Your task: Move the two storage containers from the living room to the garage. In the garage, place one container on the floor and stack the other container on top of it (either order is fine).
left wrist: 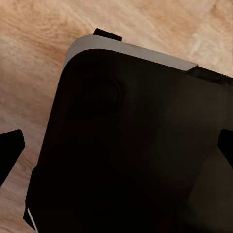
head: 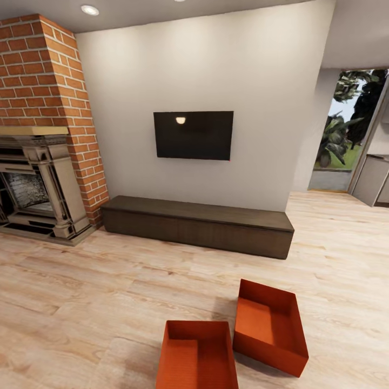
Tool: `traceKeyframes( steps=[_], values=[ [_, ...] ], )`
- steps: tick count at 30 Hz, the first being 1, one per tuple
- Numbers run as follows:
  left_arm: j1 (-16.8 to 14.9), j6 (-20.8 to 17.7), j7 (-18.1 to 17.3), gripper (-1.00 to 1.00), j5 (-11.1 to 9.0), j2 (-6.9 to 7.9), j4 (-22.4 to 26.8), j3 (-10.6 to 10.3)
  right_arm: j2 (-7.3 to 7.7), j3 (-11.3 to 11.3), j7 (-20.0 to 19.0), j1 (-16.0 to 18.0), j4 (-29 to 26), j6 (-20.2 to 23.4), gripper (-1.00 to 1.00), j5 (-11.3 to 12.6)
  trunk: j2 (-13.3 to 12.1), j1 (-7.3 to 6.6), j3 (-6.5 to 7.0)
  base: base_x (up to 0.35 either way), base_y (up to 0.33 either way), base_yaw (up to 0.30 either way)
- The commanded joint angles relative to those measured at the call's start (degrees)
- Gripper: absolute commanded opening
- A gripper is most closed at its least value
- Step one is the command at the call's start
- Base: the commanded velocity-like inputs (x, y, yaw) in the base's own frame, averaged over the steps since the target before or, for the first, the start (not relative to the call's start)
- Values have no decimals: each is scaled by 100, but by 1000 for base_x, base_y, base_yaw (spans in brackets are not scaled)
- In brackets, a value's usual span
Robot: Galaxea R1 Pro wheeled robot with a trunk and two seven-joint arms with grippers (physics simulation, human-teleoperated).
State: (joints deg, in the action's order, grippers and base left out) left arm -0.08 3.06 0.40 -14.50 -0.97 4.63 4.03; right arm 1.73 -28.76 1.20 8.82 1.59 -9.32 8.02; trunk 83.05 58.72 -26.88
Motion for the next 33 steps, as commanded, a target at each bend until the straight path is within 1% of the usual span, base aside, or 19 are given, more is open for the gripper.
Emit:
traceKeyframes(
  steps=[1,5,14,20,33],
  values=[
    [-1,11,4,100,-1,-1,2,42,0,-42,8,6,17,-34,100,76,3,0,-5,19,24,0],
    [-1,11,4,100,0,0,2,42,1,-32,20,6,17,-34,100,97,3,0,-5,7,9,-8],
    [-1,11,4,100,0,0,2,45,-6,-29,54,6,17,-35,100,103,3,0,-5,1,1,-128],
    [-1,11,4,100,-1,0,2,45,23,-49,56,6,17,-34,100,85,3,0,-5,0,0,-13],
    [-1,11,4,100,-6,0,2,45,12,-55,72,6,17,-34,100,67,3,0,-5,0,0,0]
  ],
)
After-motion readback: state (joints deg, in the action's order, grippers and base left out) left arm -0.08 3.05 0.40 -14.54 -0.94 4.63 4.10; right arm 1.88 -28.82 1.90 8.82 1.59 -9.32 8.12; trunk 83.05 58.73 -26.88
